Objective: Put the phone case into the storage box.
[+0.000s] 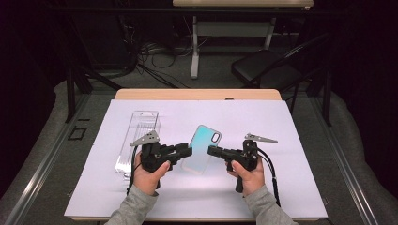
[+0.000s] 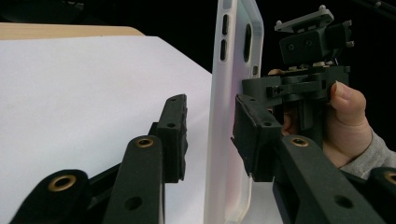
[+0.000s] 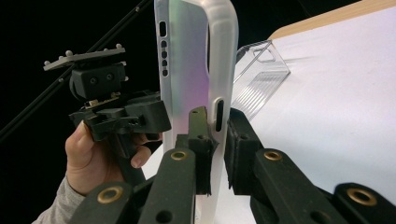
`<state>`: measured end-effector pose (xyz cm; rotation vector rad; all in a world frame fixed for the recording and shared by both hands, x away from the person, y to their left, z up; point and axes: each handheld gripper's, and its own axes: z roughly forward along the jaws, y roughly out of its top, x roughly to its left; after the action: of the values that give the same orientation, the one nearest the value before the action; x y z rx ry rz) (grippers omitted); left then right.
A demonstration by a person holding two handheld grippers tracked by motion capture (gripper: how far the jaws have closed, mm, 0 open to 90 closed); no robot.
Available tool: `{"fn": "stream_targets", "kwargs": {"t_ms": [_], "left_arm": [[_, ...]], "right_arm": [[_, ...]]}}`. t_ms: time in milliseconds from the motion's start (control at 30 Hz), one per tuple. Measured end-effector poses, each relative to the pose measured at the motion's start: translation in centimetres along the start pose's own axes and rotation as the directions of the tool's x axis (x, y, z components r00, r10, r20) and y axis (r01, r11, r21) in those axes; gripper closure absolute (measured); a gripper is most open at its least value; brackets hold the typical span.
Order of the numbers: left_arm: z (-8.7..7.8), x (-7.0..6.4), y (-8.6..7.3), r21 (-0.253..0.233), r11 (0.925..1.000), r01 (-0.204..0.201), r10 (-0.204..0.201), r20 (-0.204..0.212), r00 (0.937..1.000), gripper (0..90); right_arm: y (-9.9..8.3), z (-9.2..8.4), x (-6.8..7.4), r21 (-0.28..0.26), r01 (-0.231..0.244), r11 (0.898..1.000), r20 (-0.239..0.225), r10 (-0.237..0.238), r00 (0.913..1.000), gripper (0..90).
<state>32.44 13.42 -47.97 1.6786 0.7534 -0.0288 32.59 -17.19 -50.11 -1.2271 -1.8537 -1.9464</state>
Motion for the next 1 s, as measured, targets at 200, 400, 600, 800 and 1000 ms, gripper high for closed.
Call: {"fn": "stream_targets", "kwargs": {"t_ms": [200, 400, 600, 800, 1000], "left_arm": [[-0.10, 0.05, 0.09, -0.011, 0.9999, -0.006, 0.005, -0.021, 0.9998, 57.0], [-0.19, 0.26, 0.12, -0.020, 0.9998, 0.002, -0.003, -0.045, 0.9990, 49.7], [-0.34, 0.34, 0.16, -0.023, 0.9997, -0.011, 0.009, -0.074, 0.9972, 46.8], [-0.50, 0.37, 0.21, -0.026, 0.9995, -0.016, 0.014, -0.096, 0.9953, 45.7], [-0.56, 0.39, 0.23, -0.026, 0.9996, -0.010, 0.007, -0.112, 0.9936, 43.8]], "right_arm": [[0.00, -0.03, 0.05, 0.006, 0.009, 1.000, 0.017, -0.009, 0.9998, 82.4], [-0.01, -0.07, 0.04, 0.015, 0.030, 0.999, 0.047, -0.030, 0.9984, 82.3], [-0.08, 0.04, 0.23, 0.024, 0.067, 0.997, 0.082, -0.069, 0.9942, 82.3], [-0.10, 0.02, 0.49, 0.031, 0.105, 0.994, 0.112, -0.108, 0.9879, 82.3], [-0.09, 0.02, 0.62, 0.038, 0.132, 0.990, 0.134, -0.136, 0.9816, 82.3]]}}
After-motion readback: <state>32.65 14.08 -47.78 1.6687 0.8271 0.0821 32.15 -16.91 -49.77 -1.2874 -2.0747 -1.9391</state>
